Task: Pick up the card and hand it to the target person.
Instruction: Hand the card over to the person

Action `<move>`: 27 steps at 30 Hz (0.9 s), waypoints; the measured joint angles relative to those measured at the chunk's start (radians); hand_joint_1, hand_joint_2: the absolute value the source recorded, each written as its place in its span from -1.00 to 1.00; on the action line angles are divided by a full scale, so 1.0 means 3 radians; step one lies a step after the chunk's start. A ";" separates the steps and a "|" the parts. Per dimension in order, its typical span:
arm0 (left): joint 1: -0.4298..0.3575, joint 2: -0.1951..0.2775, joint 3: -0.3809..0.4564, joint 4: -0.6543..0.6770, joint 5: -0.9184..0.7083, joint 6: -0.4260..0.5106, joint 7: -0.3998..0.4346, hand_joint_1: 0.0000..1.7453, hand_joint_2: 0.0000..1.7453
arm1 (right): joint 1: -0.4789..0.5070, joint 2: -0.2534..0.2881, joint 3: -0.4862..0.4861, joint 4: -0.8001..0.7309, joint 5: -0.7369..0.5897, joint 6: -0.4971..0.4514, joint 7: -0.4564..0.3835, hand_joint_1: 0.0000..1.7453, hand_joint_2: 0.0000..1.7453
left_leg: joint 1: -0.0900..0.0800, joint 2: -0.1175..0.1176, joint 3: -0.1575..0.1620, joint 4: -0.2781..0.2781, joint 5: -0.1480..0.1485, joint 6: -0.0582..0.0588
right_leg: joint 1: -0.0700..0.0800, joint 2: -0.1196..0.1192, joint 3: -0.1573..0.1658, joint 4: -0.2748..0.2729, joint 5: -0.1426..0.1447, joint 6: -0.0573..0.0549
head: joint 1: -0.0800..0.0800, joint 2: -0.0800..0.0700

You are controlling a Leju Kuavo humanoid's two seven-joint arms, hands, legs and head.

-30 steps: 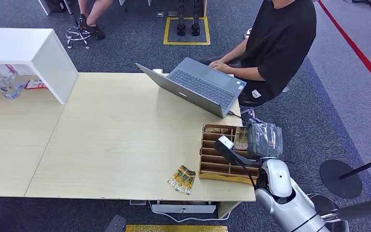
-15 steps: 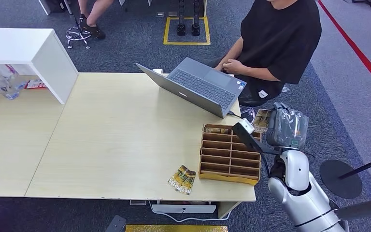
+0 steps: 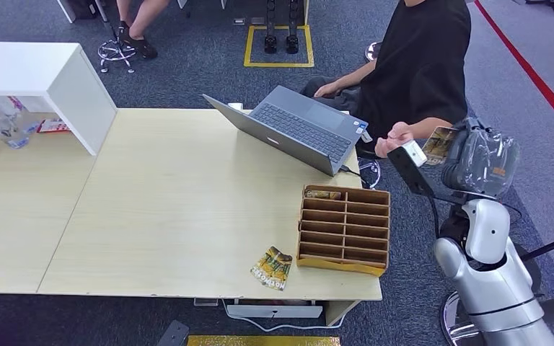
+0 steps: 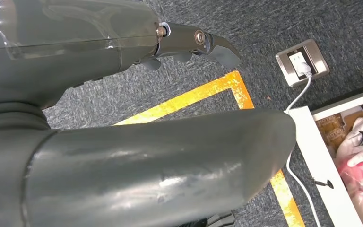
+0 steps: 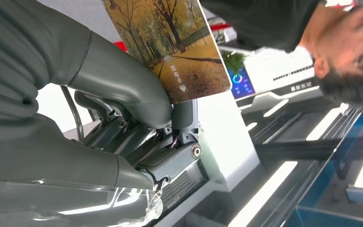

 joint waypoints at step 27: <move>-0.0001 -0.0018 0.0000 0.0000 -0.0044 -0.0009 0.0021 -1.00 -1.00 | -0.0048 -0.0091 -0.0101 0.0144 0.0026 -0.0152 -0.0075 0.45 1.00 | 0.0000 0.0000 0.0000 0.0000 0.0000 0.0000 | 0.0000 0.0000 -0.0001 0.0000 0.0001 0.0001 | 0.0000 0.0000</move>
